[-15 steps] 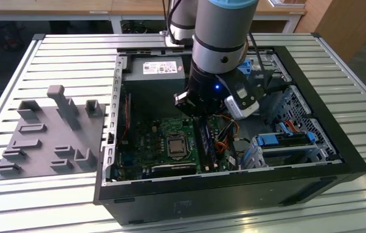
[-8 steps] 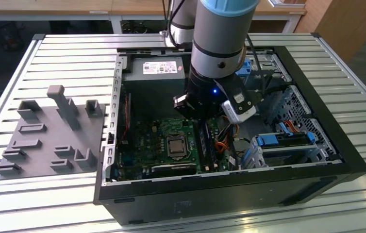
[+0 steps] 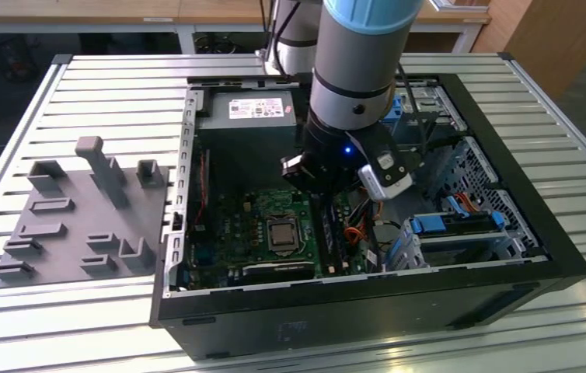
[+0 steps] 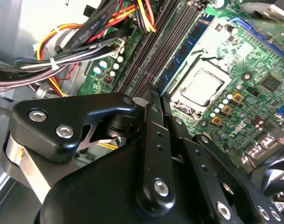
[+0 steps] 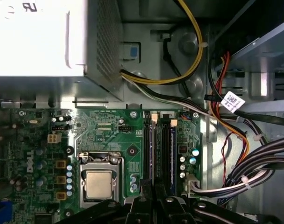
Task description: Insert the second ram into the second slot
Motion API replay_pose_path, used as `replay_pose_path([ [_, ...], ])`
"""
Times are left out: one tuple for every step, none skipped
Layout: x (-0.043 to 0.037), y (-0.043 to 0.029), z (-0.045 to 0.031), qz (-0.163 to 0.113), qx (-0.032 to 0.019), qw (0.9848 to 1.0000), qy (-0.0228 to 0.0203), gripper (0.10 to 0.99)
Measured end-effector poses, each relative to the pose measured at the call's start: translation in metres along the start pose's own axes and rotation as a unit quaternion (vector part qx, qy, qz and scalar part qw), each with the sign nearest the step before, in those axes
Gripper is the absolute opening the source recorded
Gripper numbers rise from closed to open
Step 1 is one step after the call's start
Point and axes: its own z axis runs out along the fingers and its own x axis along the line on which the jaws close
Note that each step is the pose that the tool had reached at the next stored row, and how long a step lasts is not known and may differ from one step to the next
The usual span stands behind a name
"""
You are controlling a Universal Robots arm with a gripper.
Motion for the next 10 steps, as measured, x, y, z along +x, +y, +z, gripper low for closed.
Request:
replay_pose_path([
  [-0.0007, 0.0000, 0.0019, 0.000, 0.0000, 1.0000, 0.0004, 0.137],
  [-0.0009, -0.0001, 0.0037, 0.000, 0.0000, 1.0000, 0.0008, 0.137],
  [-0.0009, -0.0001, 0.0055, -0.002, 0.0000, 1.0000, 0.0012, 0.137],
  [-0.0009, -0.0002, 0.0073, -0.003, 0.0000, 1.0000, 0.0016, 0.137],
  [-0.0010, -0.0002, 0.0086, -0.005, 0.0000, 1.0000, 0.0022, 0.137],
  [-0.0010, -0.0004, 0.0099, -0.006, 0.0000, 1.0000, 0.0026, 0.137],
  [-0.0011, -0.0005, 0.0111, -0.006, 0.0001, 1.0000, 0.0028, 0.137],
  [-0.0011, -0.0006, 0.0126, -0.006, 0.0001, 1.0000, 0.0031, 0.137],
  [-0.0011, -0.0010, 0.0136, -0.006, 0.0001, 1.0000, 0.0032, 0.137],
  [-0.0012, -0.0016, 0.0141, -0.006, 0.0001, 1.0000, 0.0033, 0.137],
])
